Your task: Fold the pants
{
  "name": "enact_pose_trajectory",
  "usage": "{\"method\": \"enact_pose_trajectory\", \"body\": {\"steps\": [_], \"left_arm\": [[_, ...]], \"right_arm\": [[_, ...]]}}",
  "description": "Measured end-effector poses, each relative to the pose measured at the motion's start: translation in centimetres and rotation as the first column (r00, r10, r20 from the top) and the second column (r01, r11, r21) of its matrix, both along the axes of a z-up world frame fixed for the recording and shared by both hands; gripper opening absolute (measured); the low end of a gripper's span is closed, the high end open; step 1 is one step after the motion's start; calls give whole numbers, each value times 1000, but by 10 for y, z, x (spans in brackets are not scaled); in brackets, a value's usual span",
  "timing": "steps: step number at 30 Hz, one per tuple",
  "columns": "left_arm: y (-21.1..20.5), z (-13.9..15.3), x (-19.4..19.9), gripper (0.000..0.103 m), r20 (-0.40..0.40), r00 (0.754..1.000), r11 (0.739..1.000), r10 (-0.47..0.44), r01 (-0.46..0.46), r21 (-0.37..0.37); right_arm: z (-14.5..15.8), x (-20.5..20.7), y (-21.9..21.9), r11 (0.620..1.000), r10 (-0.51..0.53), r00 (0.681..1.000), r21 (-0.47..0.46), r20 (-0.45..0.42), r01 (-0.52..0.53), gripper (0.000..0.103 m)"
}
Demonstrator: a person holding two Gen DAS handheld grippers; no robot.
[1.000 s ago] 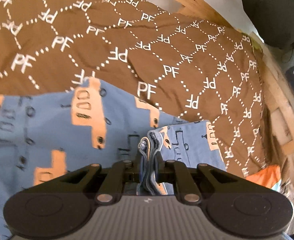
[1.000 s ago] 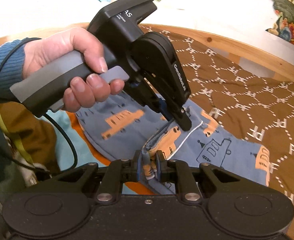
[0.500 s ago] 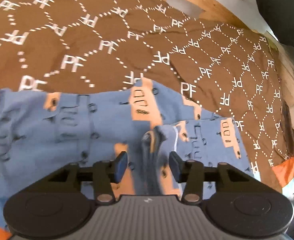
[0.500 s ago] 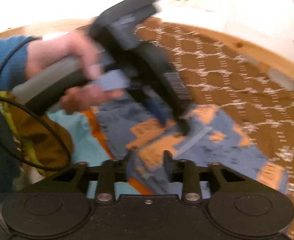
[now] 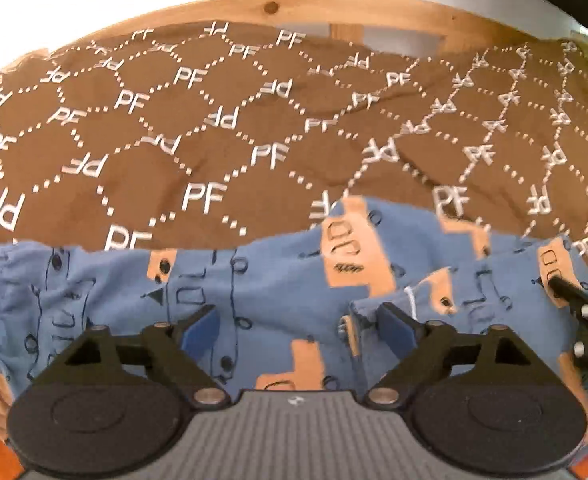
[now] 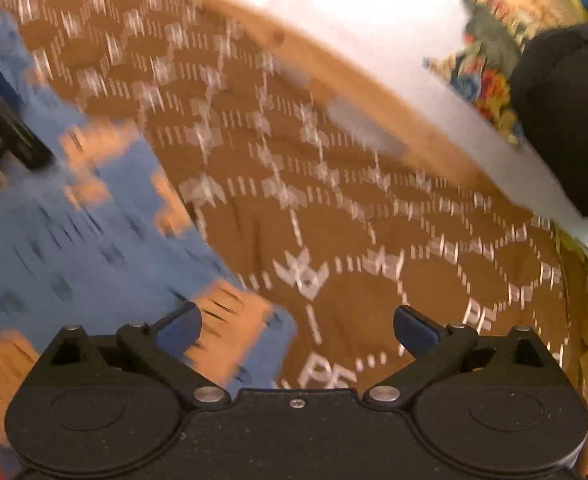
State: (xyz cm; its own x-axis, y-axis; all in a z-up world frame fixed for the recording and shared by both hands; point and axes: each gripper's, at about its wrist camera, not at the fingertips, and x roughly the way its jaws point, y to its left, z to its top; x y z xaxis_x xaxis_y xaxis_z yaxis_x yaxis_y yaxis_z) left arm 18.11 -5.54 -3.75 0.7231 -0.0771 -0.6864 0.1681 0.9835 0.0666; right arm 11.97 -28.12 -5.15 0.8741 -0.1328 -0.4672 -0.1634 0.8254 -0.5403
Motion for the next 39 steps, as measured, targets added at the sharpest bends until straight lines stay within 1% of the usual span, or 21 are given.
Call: {"method": "enact_pose_trajectory", "body": {"steps": [3,6,9,10,13,14,16,18,20,22,24,26,27,29,30,32,33,35,36,37,39], "left_arm": [[10,-5,3,97,-24,1000,998,17,-18,-57],[11,2,-2,97,-50,999,998,16,-19,-55],[16,11,-21,98,-108,994,997,1,-10,-79],[15,12,-28,99,-124,992,997,-19,9,-78],[5,1,-39,99,-176,984,999,-21,28,39],[5,-1,-43,99,-167,986,998,-26,33,44],[8,2,-47,100,-178,984,999,-21,30,44],[13,8,-50,100,-198,980,999,-11,19,35],[24,18,-59,100,-227,974,999,23,-17,29],[42,29,-73,100,-206,978,999,35,-37,-6],[62,35,-89,100,-151,986,996,74,-79,-27],[88,39,-104,100,-82,980,982,181,-185,-33],[101,39,-108,99,-52,968,968,246,-248,-42],[126,40,-109,89,-19,921,917,389,-389,-93],[136,41,-107,82,-23,906,897,422,-421,-138],[149,45,-101,81,-20,890,865,455,-447,-226],[150,46,-98,79,-4,887,860,461,-448,-247],[149,45,-92,72,32,880,859,474,-454,-237],[149,44,-90,59,47,878,862,477,-456,-222],[146,42,-87,41,60,880,869,471,-452,-202],[142,38,-84,27,69,894,888,443,-428,-169]], "right_arm": [[-5,0,-22,996,-83,996,16,33,83,102],[7,-9,-28,988,-150,988,35,22,150,99],[28,-46,-18,986,-61,998,157,34,55,102],[30,-57,-12,986,-35,999,166,39,28,102],[15,-76,12,996,36,999,88,-30,-33,102],[2,-79,15,998,39,997,49,-71,-35,102],[-4,-85,11,997,18,999,69,-43,-16,102],[3,-85,5,994,-5,998,109,-65,12,102],[13,-87,5,991,2,999,130,-41,3,102],[22,-87,8,986,42,999,160,0,-42,102],[29,-86,16,978,77,997,196,12,-77,102],[32,-83,27,965,112,994,239,-2,-108,102],[33,-81,35,955,140,990,264,-12,-132,102],[33,-81,51,938,199,979,295,-32,-181,102],[34,-82,60,932,229,973,300,-41,-206,102],[33,-82,76,925,271,961,290,-48,-246,102],[33,-83,85,923,290,956,278,-50,-265,102],[33,-80,95,920,312,949,265,-52,-288,102],[33,-76,99,918,321,946,261,-53,-297,102],[32,-74,103,918,325,944,258,-54,-302,102],[29,-71,108,920,326,944,248,-59,-302,102]]}}
